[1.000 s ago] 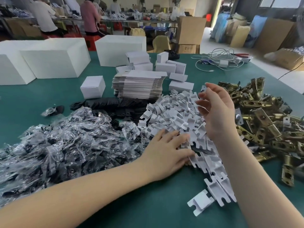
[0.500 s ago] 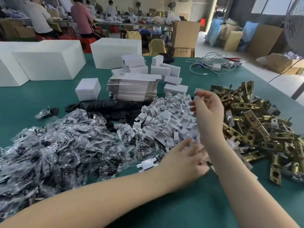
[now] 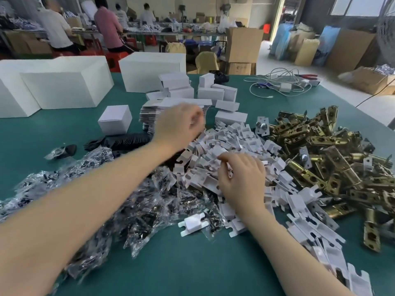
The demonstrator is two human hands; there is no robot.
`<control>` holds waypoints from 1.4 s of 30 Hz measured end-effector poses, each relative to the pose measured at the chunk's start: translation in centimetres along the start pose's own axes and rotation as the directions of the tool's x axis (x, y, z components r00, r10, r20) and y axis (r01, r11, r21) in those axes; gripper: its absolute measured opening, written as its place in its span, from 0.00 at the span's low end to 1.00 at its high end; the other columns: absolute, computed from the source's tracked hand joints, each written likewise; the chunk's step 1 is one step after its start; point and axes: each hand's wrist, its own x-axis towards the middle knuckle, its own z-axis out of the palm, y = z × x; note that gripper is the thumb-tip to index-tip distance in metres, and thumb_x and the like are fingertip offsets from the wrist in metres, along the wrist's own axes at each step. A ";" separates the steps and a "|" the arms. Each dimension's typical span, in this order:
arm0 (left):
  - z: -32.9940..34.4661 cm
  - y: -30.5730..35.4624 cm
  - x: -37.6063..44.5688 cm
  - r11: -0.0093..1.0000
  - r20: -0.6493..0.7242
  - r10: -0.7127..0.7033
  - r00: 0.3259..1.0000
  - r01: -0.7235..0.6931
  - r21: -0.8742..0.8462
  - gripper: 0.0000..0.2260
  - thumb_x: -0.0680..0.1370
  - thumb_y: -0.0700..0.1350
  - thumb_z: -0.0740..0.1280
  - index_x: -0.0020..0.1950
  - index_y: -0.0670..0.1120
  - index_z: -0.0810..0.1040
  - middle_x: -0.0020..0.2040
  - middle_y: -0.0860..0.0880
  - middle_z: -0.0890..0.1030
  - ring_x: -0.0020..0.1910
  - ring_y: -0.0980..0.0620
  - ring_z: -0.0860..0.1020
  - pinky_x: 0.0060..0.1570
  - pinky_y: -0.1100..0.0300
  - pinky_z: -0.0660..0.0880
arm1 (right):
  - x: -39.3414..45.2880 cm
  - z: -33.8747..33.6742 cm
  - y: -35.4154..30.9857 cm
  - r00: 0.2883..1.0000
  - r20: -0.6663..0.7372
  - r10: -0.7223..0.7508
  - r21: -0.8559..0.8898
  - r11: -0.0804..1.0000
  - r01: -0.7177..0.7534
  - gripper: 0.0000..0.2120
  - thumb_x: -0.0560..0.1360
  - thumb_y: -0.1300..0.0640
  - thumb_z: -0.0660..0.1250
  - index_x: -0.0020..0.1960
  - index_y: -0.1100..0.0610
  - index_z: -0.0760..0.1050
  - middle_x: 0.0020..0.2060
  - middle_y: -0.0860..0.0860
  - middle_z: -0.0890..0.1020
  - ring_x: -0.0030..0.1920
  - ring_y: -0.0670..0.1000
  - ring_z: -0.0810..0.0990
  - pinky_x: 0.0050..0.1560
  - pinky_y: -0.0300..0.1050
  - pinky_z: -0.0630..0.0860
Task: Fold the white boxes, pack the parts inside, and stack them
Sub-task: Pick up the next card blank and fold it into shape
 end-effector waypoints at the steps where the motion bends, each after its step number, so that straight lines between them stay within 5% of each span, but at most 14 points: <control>1: 0.1 -1.5 1.5 0.993 -0.001 -0.059 0.998 0.058 0.105 0.11 0.82 0.48 0.60 0.58 0.46 0.79 0.52 0.48 0.81 0.49 0.49 0.79 0.42 0.60 0.71 | 0.0 -0.1 0.0 1.000 -0.010 0.013 0.020 1.000 -0.013 0.06 0.75 0.60 0.69 0.50 0.52 0.81 0.42 0.46 0.84 0.46 0.51 0.81 0.55 0.50 0.69; 4: 0.1 -4.8 4.9 0.952 0.049 -0.181 0.982 0.163 0.260 0.19 0.80 0.47 0.61 0.70 0.45 0.71 0.66 0.42 0.73 0.63 0.42 0.73 0.59 0.47 0.71 | 0.0 0.0 0.1 0.999 -0.005 0.044 0.060 0.997 -0.043 0.06 0.75 0.60 0.69 0.50 0.52 0.82 0.42 0.45 0.84 0.46 0.50 0.80 0.56 0.52 0.71; 7: 0.1 -6.9 6.9 0.908 0.301 -0.295 0.907 0.168 0.384 0.27 0.80 0.52 0.59 0.77 0.48 0.58 0.76 0.41 0.64 0.75 0.41 0.61 0.71 0.44 0.58 | -0.1 0.1 0.3 1.000 -0.027 0.012 0.078 0.997 -0.010 0.07 0.74 0.62 0.70 0.49 0.52 0.82 0.41 0.45 0.83 0.46 0.51 0.80 0.54 0.52 0.71; 10: 0.0 -7.6 6.9 0.874 0.484 -0.322 0.814 0.059 0.482 0.14 0.82 0.54 0.55 0.65 0.50 0.66 0.70 0.41 0.72 0.69 0.42 0.69 0.71 0.45 0.60 | -0.1 0.3 0.6 0.998 -0.054 0.017 0.094 0.995 -0.012 0.07 0.74 0.62 0.70 0.48 0.52 0.82 0.40 0.45 0.83 0.45 0.50 0.80 0.53 0.51 0.70; 15: -1.6 -7.8 5.8 0.845 0.328 -0.099 0.939 -0.094 0.526 0.11 0.84 0.50 0.58 0.55 0.49 0.78 0.47 0.44 0.79 0.44 0.43 0.75 0.37 0.56 0.66 | -0.1 0.3 0.6 0.997 -0.072 0.022 0.111 0.994 -0.014 0.07 0.74 0.61 0.68 0.48 0.52 0.82 0.40 0.46 0.83 0.45 0.51 0.80 0.52 0.49 0.69; 18: -2.8 -7.2 5.3 0.936 0.118 -0.170 0.978 0.123 0.329 0.13 0.84 0.44 0.54 0.58 0.46 0.78 0.52 0.40 0.80 0.46 0.41 0.75 0.39 0.53 0.67 | 0.0 0.3 0.7 0.997 -0.059 0.043 0.110 0.993 -0.037 0.07 0.74 0.62 0.68 0.49 0.52 0.82 0.41 0.46 0.83 0.46 0.50 0.79 0.52 0.47 0.68; 20: -3.8 -5.3 5.1 0.948 -0.158 -0.318 0.935 0.318 -0.027 0.15 0.85 0.46 0.53 0.65 0.44 0.75 0.57 0.41 0.80 0.53 0.42 0.76 0.43 0.56 0.66 | 0.0 0.2 0.6 0.997 -0.048 0.056 0.111 0.993 -0.050 0.07 0.76 0.61 0.68 0.51 0.52 0.81 0.42 0.44 0.83 0.46 0.49 0.79 0.52 0.46 0.68; 23: -5.0 -0.7 4.4 0.671 -0.222 -0.616 0.755 0.355 -0.651 0.13 0.83 0.38 0.54 0.65 0.43 0.72 0.59 0.46 0.78 0.56 0.46 0.76 0.48 0.62 0.70 | 0.1 -0.2 0.2 0.984 0.041 0.172 0.368 0.913 -0.175 0.09 0.78 0.57 0.62 0.56 0.54 0.77 0.45 0.43 0.80 0.48 0.46 0.79 0.53 0.47 0.74; 25: -5.5 2.3 2.6 0.238 0.056 -0.700 0.712 0.307 -0.922 0.15 0.79 0.33 0.56 0.58 0.50 0.72 0.55 0.51 0.78 0.56 0.47 0.76 0.52 0.53 0.77 | 0.8 -1.1 -0.2 0.947 0.124 0.295 0.612 0.729 -0.307 0.08 0.80 0.56 0.59 0.57 0.53 0.75 0.46 0.47 0.80 0.48 0.45 0.79 0.50 0.44 0.77; 27: -5.1 4.4 -0.4 0.020 0.260 -0.631 0.731 0.350 -0.937 0.15 0.79 0.32 0.60 0.53 0.53 0.73 0.53 0.52 0.79 0.54 0.48 0.77 0.49 0.48 0.79 | 1.6 -2.3 -0.2 0.921 0.135 0.365 0.731 0.591 -0.341 0.08 0.79 0.55 0.59 0.55 0.52 0.74 0.46 0.49 0.80 0.45 0.42 0.80 0.47 0.37 0.77; 30: -2.8 6.1 -5.0 -0.120 0.423 -0.560 0.713 0.435 -0.893 0.14 0.79 0.34 0.64 0.61 0.47 0.75 0.57 0.48 0.81 0.53 0.48 0.80 0.42 0.51 0.81 | 2.3 -3.5 0.0 0.912 0.124 0.391 0.739 0.577 -0.348 0.07 0.80 0.57 0.61 0.57 0.51 0.73 0.46 0.47 0.81 0.44 0.40 0.80 0.47 0.34 0.78; 35: 0.6 8.2 -10.5 -0.269 0.520 -0.566 0.640 0.454 -0.850 0.12 0.81 0.37 0.63 0.63 0.48 0.75 0.55 0.47 0.83 0.51 0.47 0.82 0.45 0.50 0.82 | -0.6 -3.2 -0.4 0.968 0.044 0.248 0.331 0.910 -0.249 0.18 0.78 0.62 0.64 0.67 0.53 0.71 0.56 0.46 0.78 0.54 0.47 0.77 0.55 0.45 0.76; 38: 0.5 8.0 -11.5 -0.376 0.599 -0.459 0.656 0.467 -0.800 0.16 0.81 0.34 0.57 0.57 0.52 0.77 0.48 0.49 0.85 0.47 0.48 0.82 0.43 0.54 0.80 | -3.0 -3.0 -0.4 0.988 0.052 0.144 0.180 0.972 -0.152 0.19 0.77 0.65 0.63 0.68 0.58 0.73 0.59 0.51 0.80 0.58 0.51 0.77 0.58 0.48 0.73; 42: 0.3 7.1 -12.6 -0.365 0.601 -0.326 0.729 0.490 -0.792 0.23 0.78 0.29 0.53 0.64 0.49 0.75 0.59 0.44 0.81 0.55 0.44 0.80 0.49 0.52 0.80 | -3.7 -3.2 -0.4 0.986 0.124 0.111 0.104 0.987 -0.124 0.19 0.77 0.64 0.63 0.67 0.57 0.75 0.61 0.53 0.81 0.61 0.55 0.79 0.64 0.60 0.72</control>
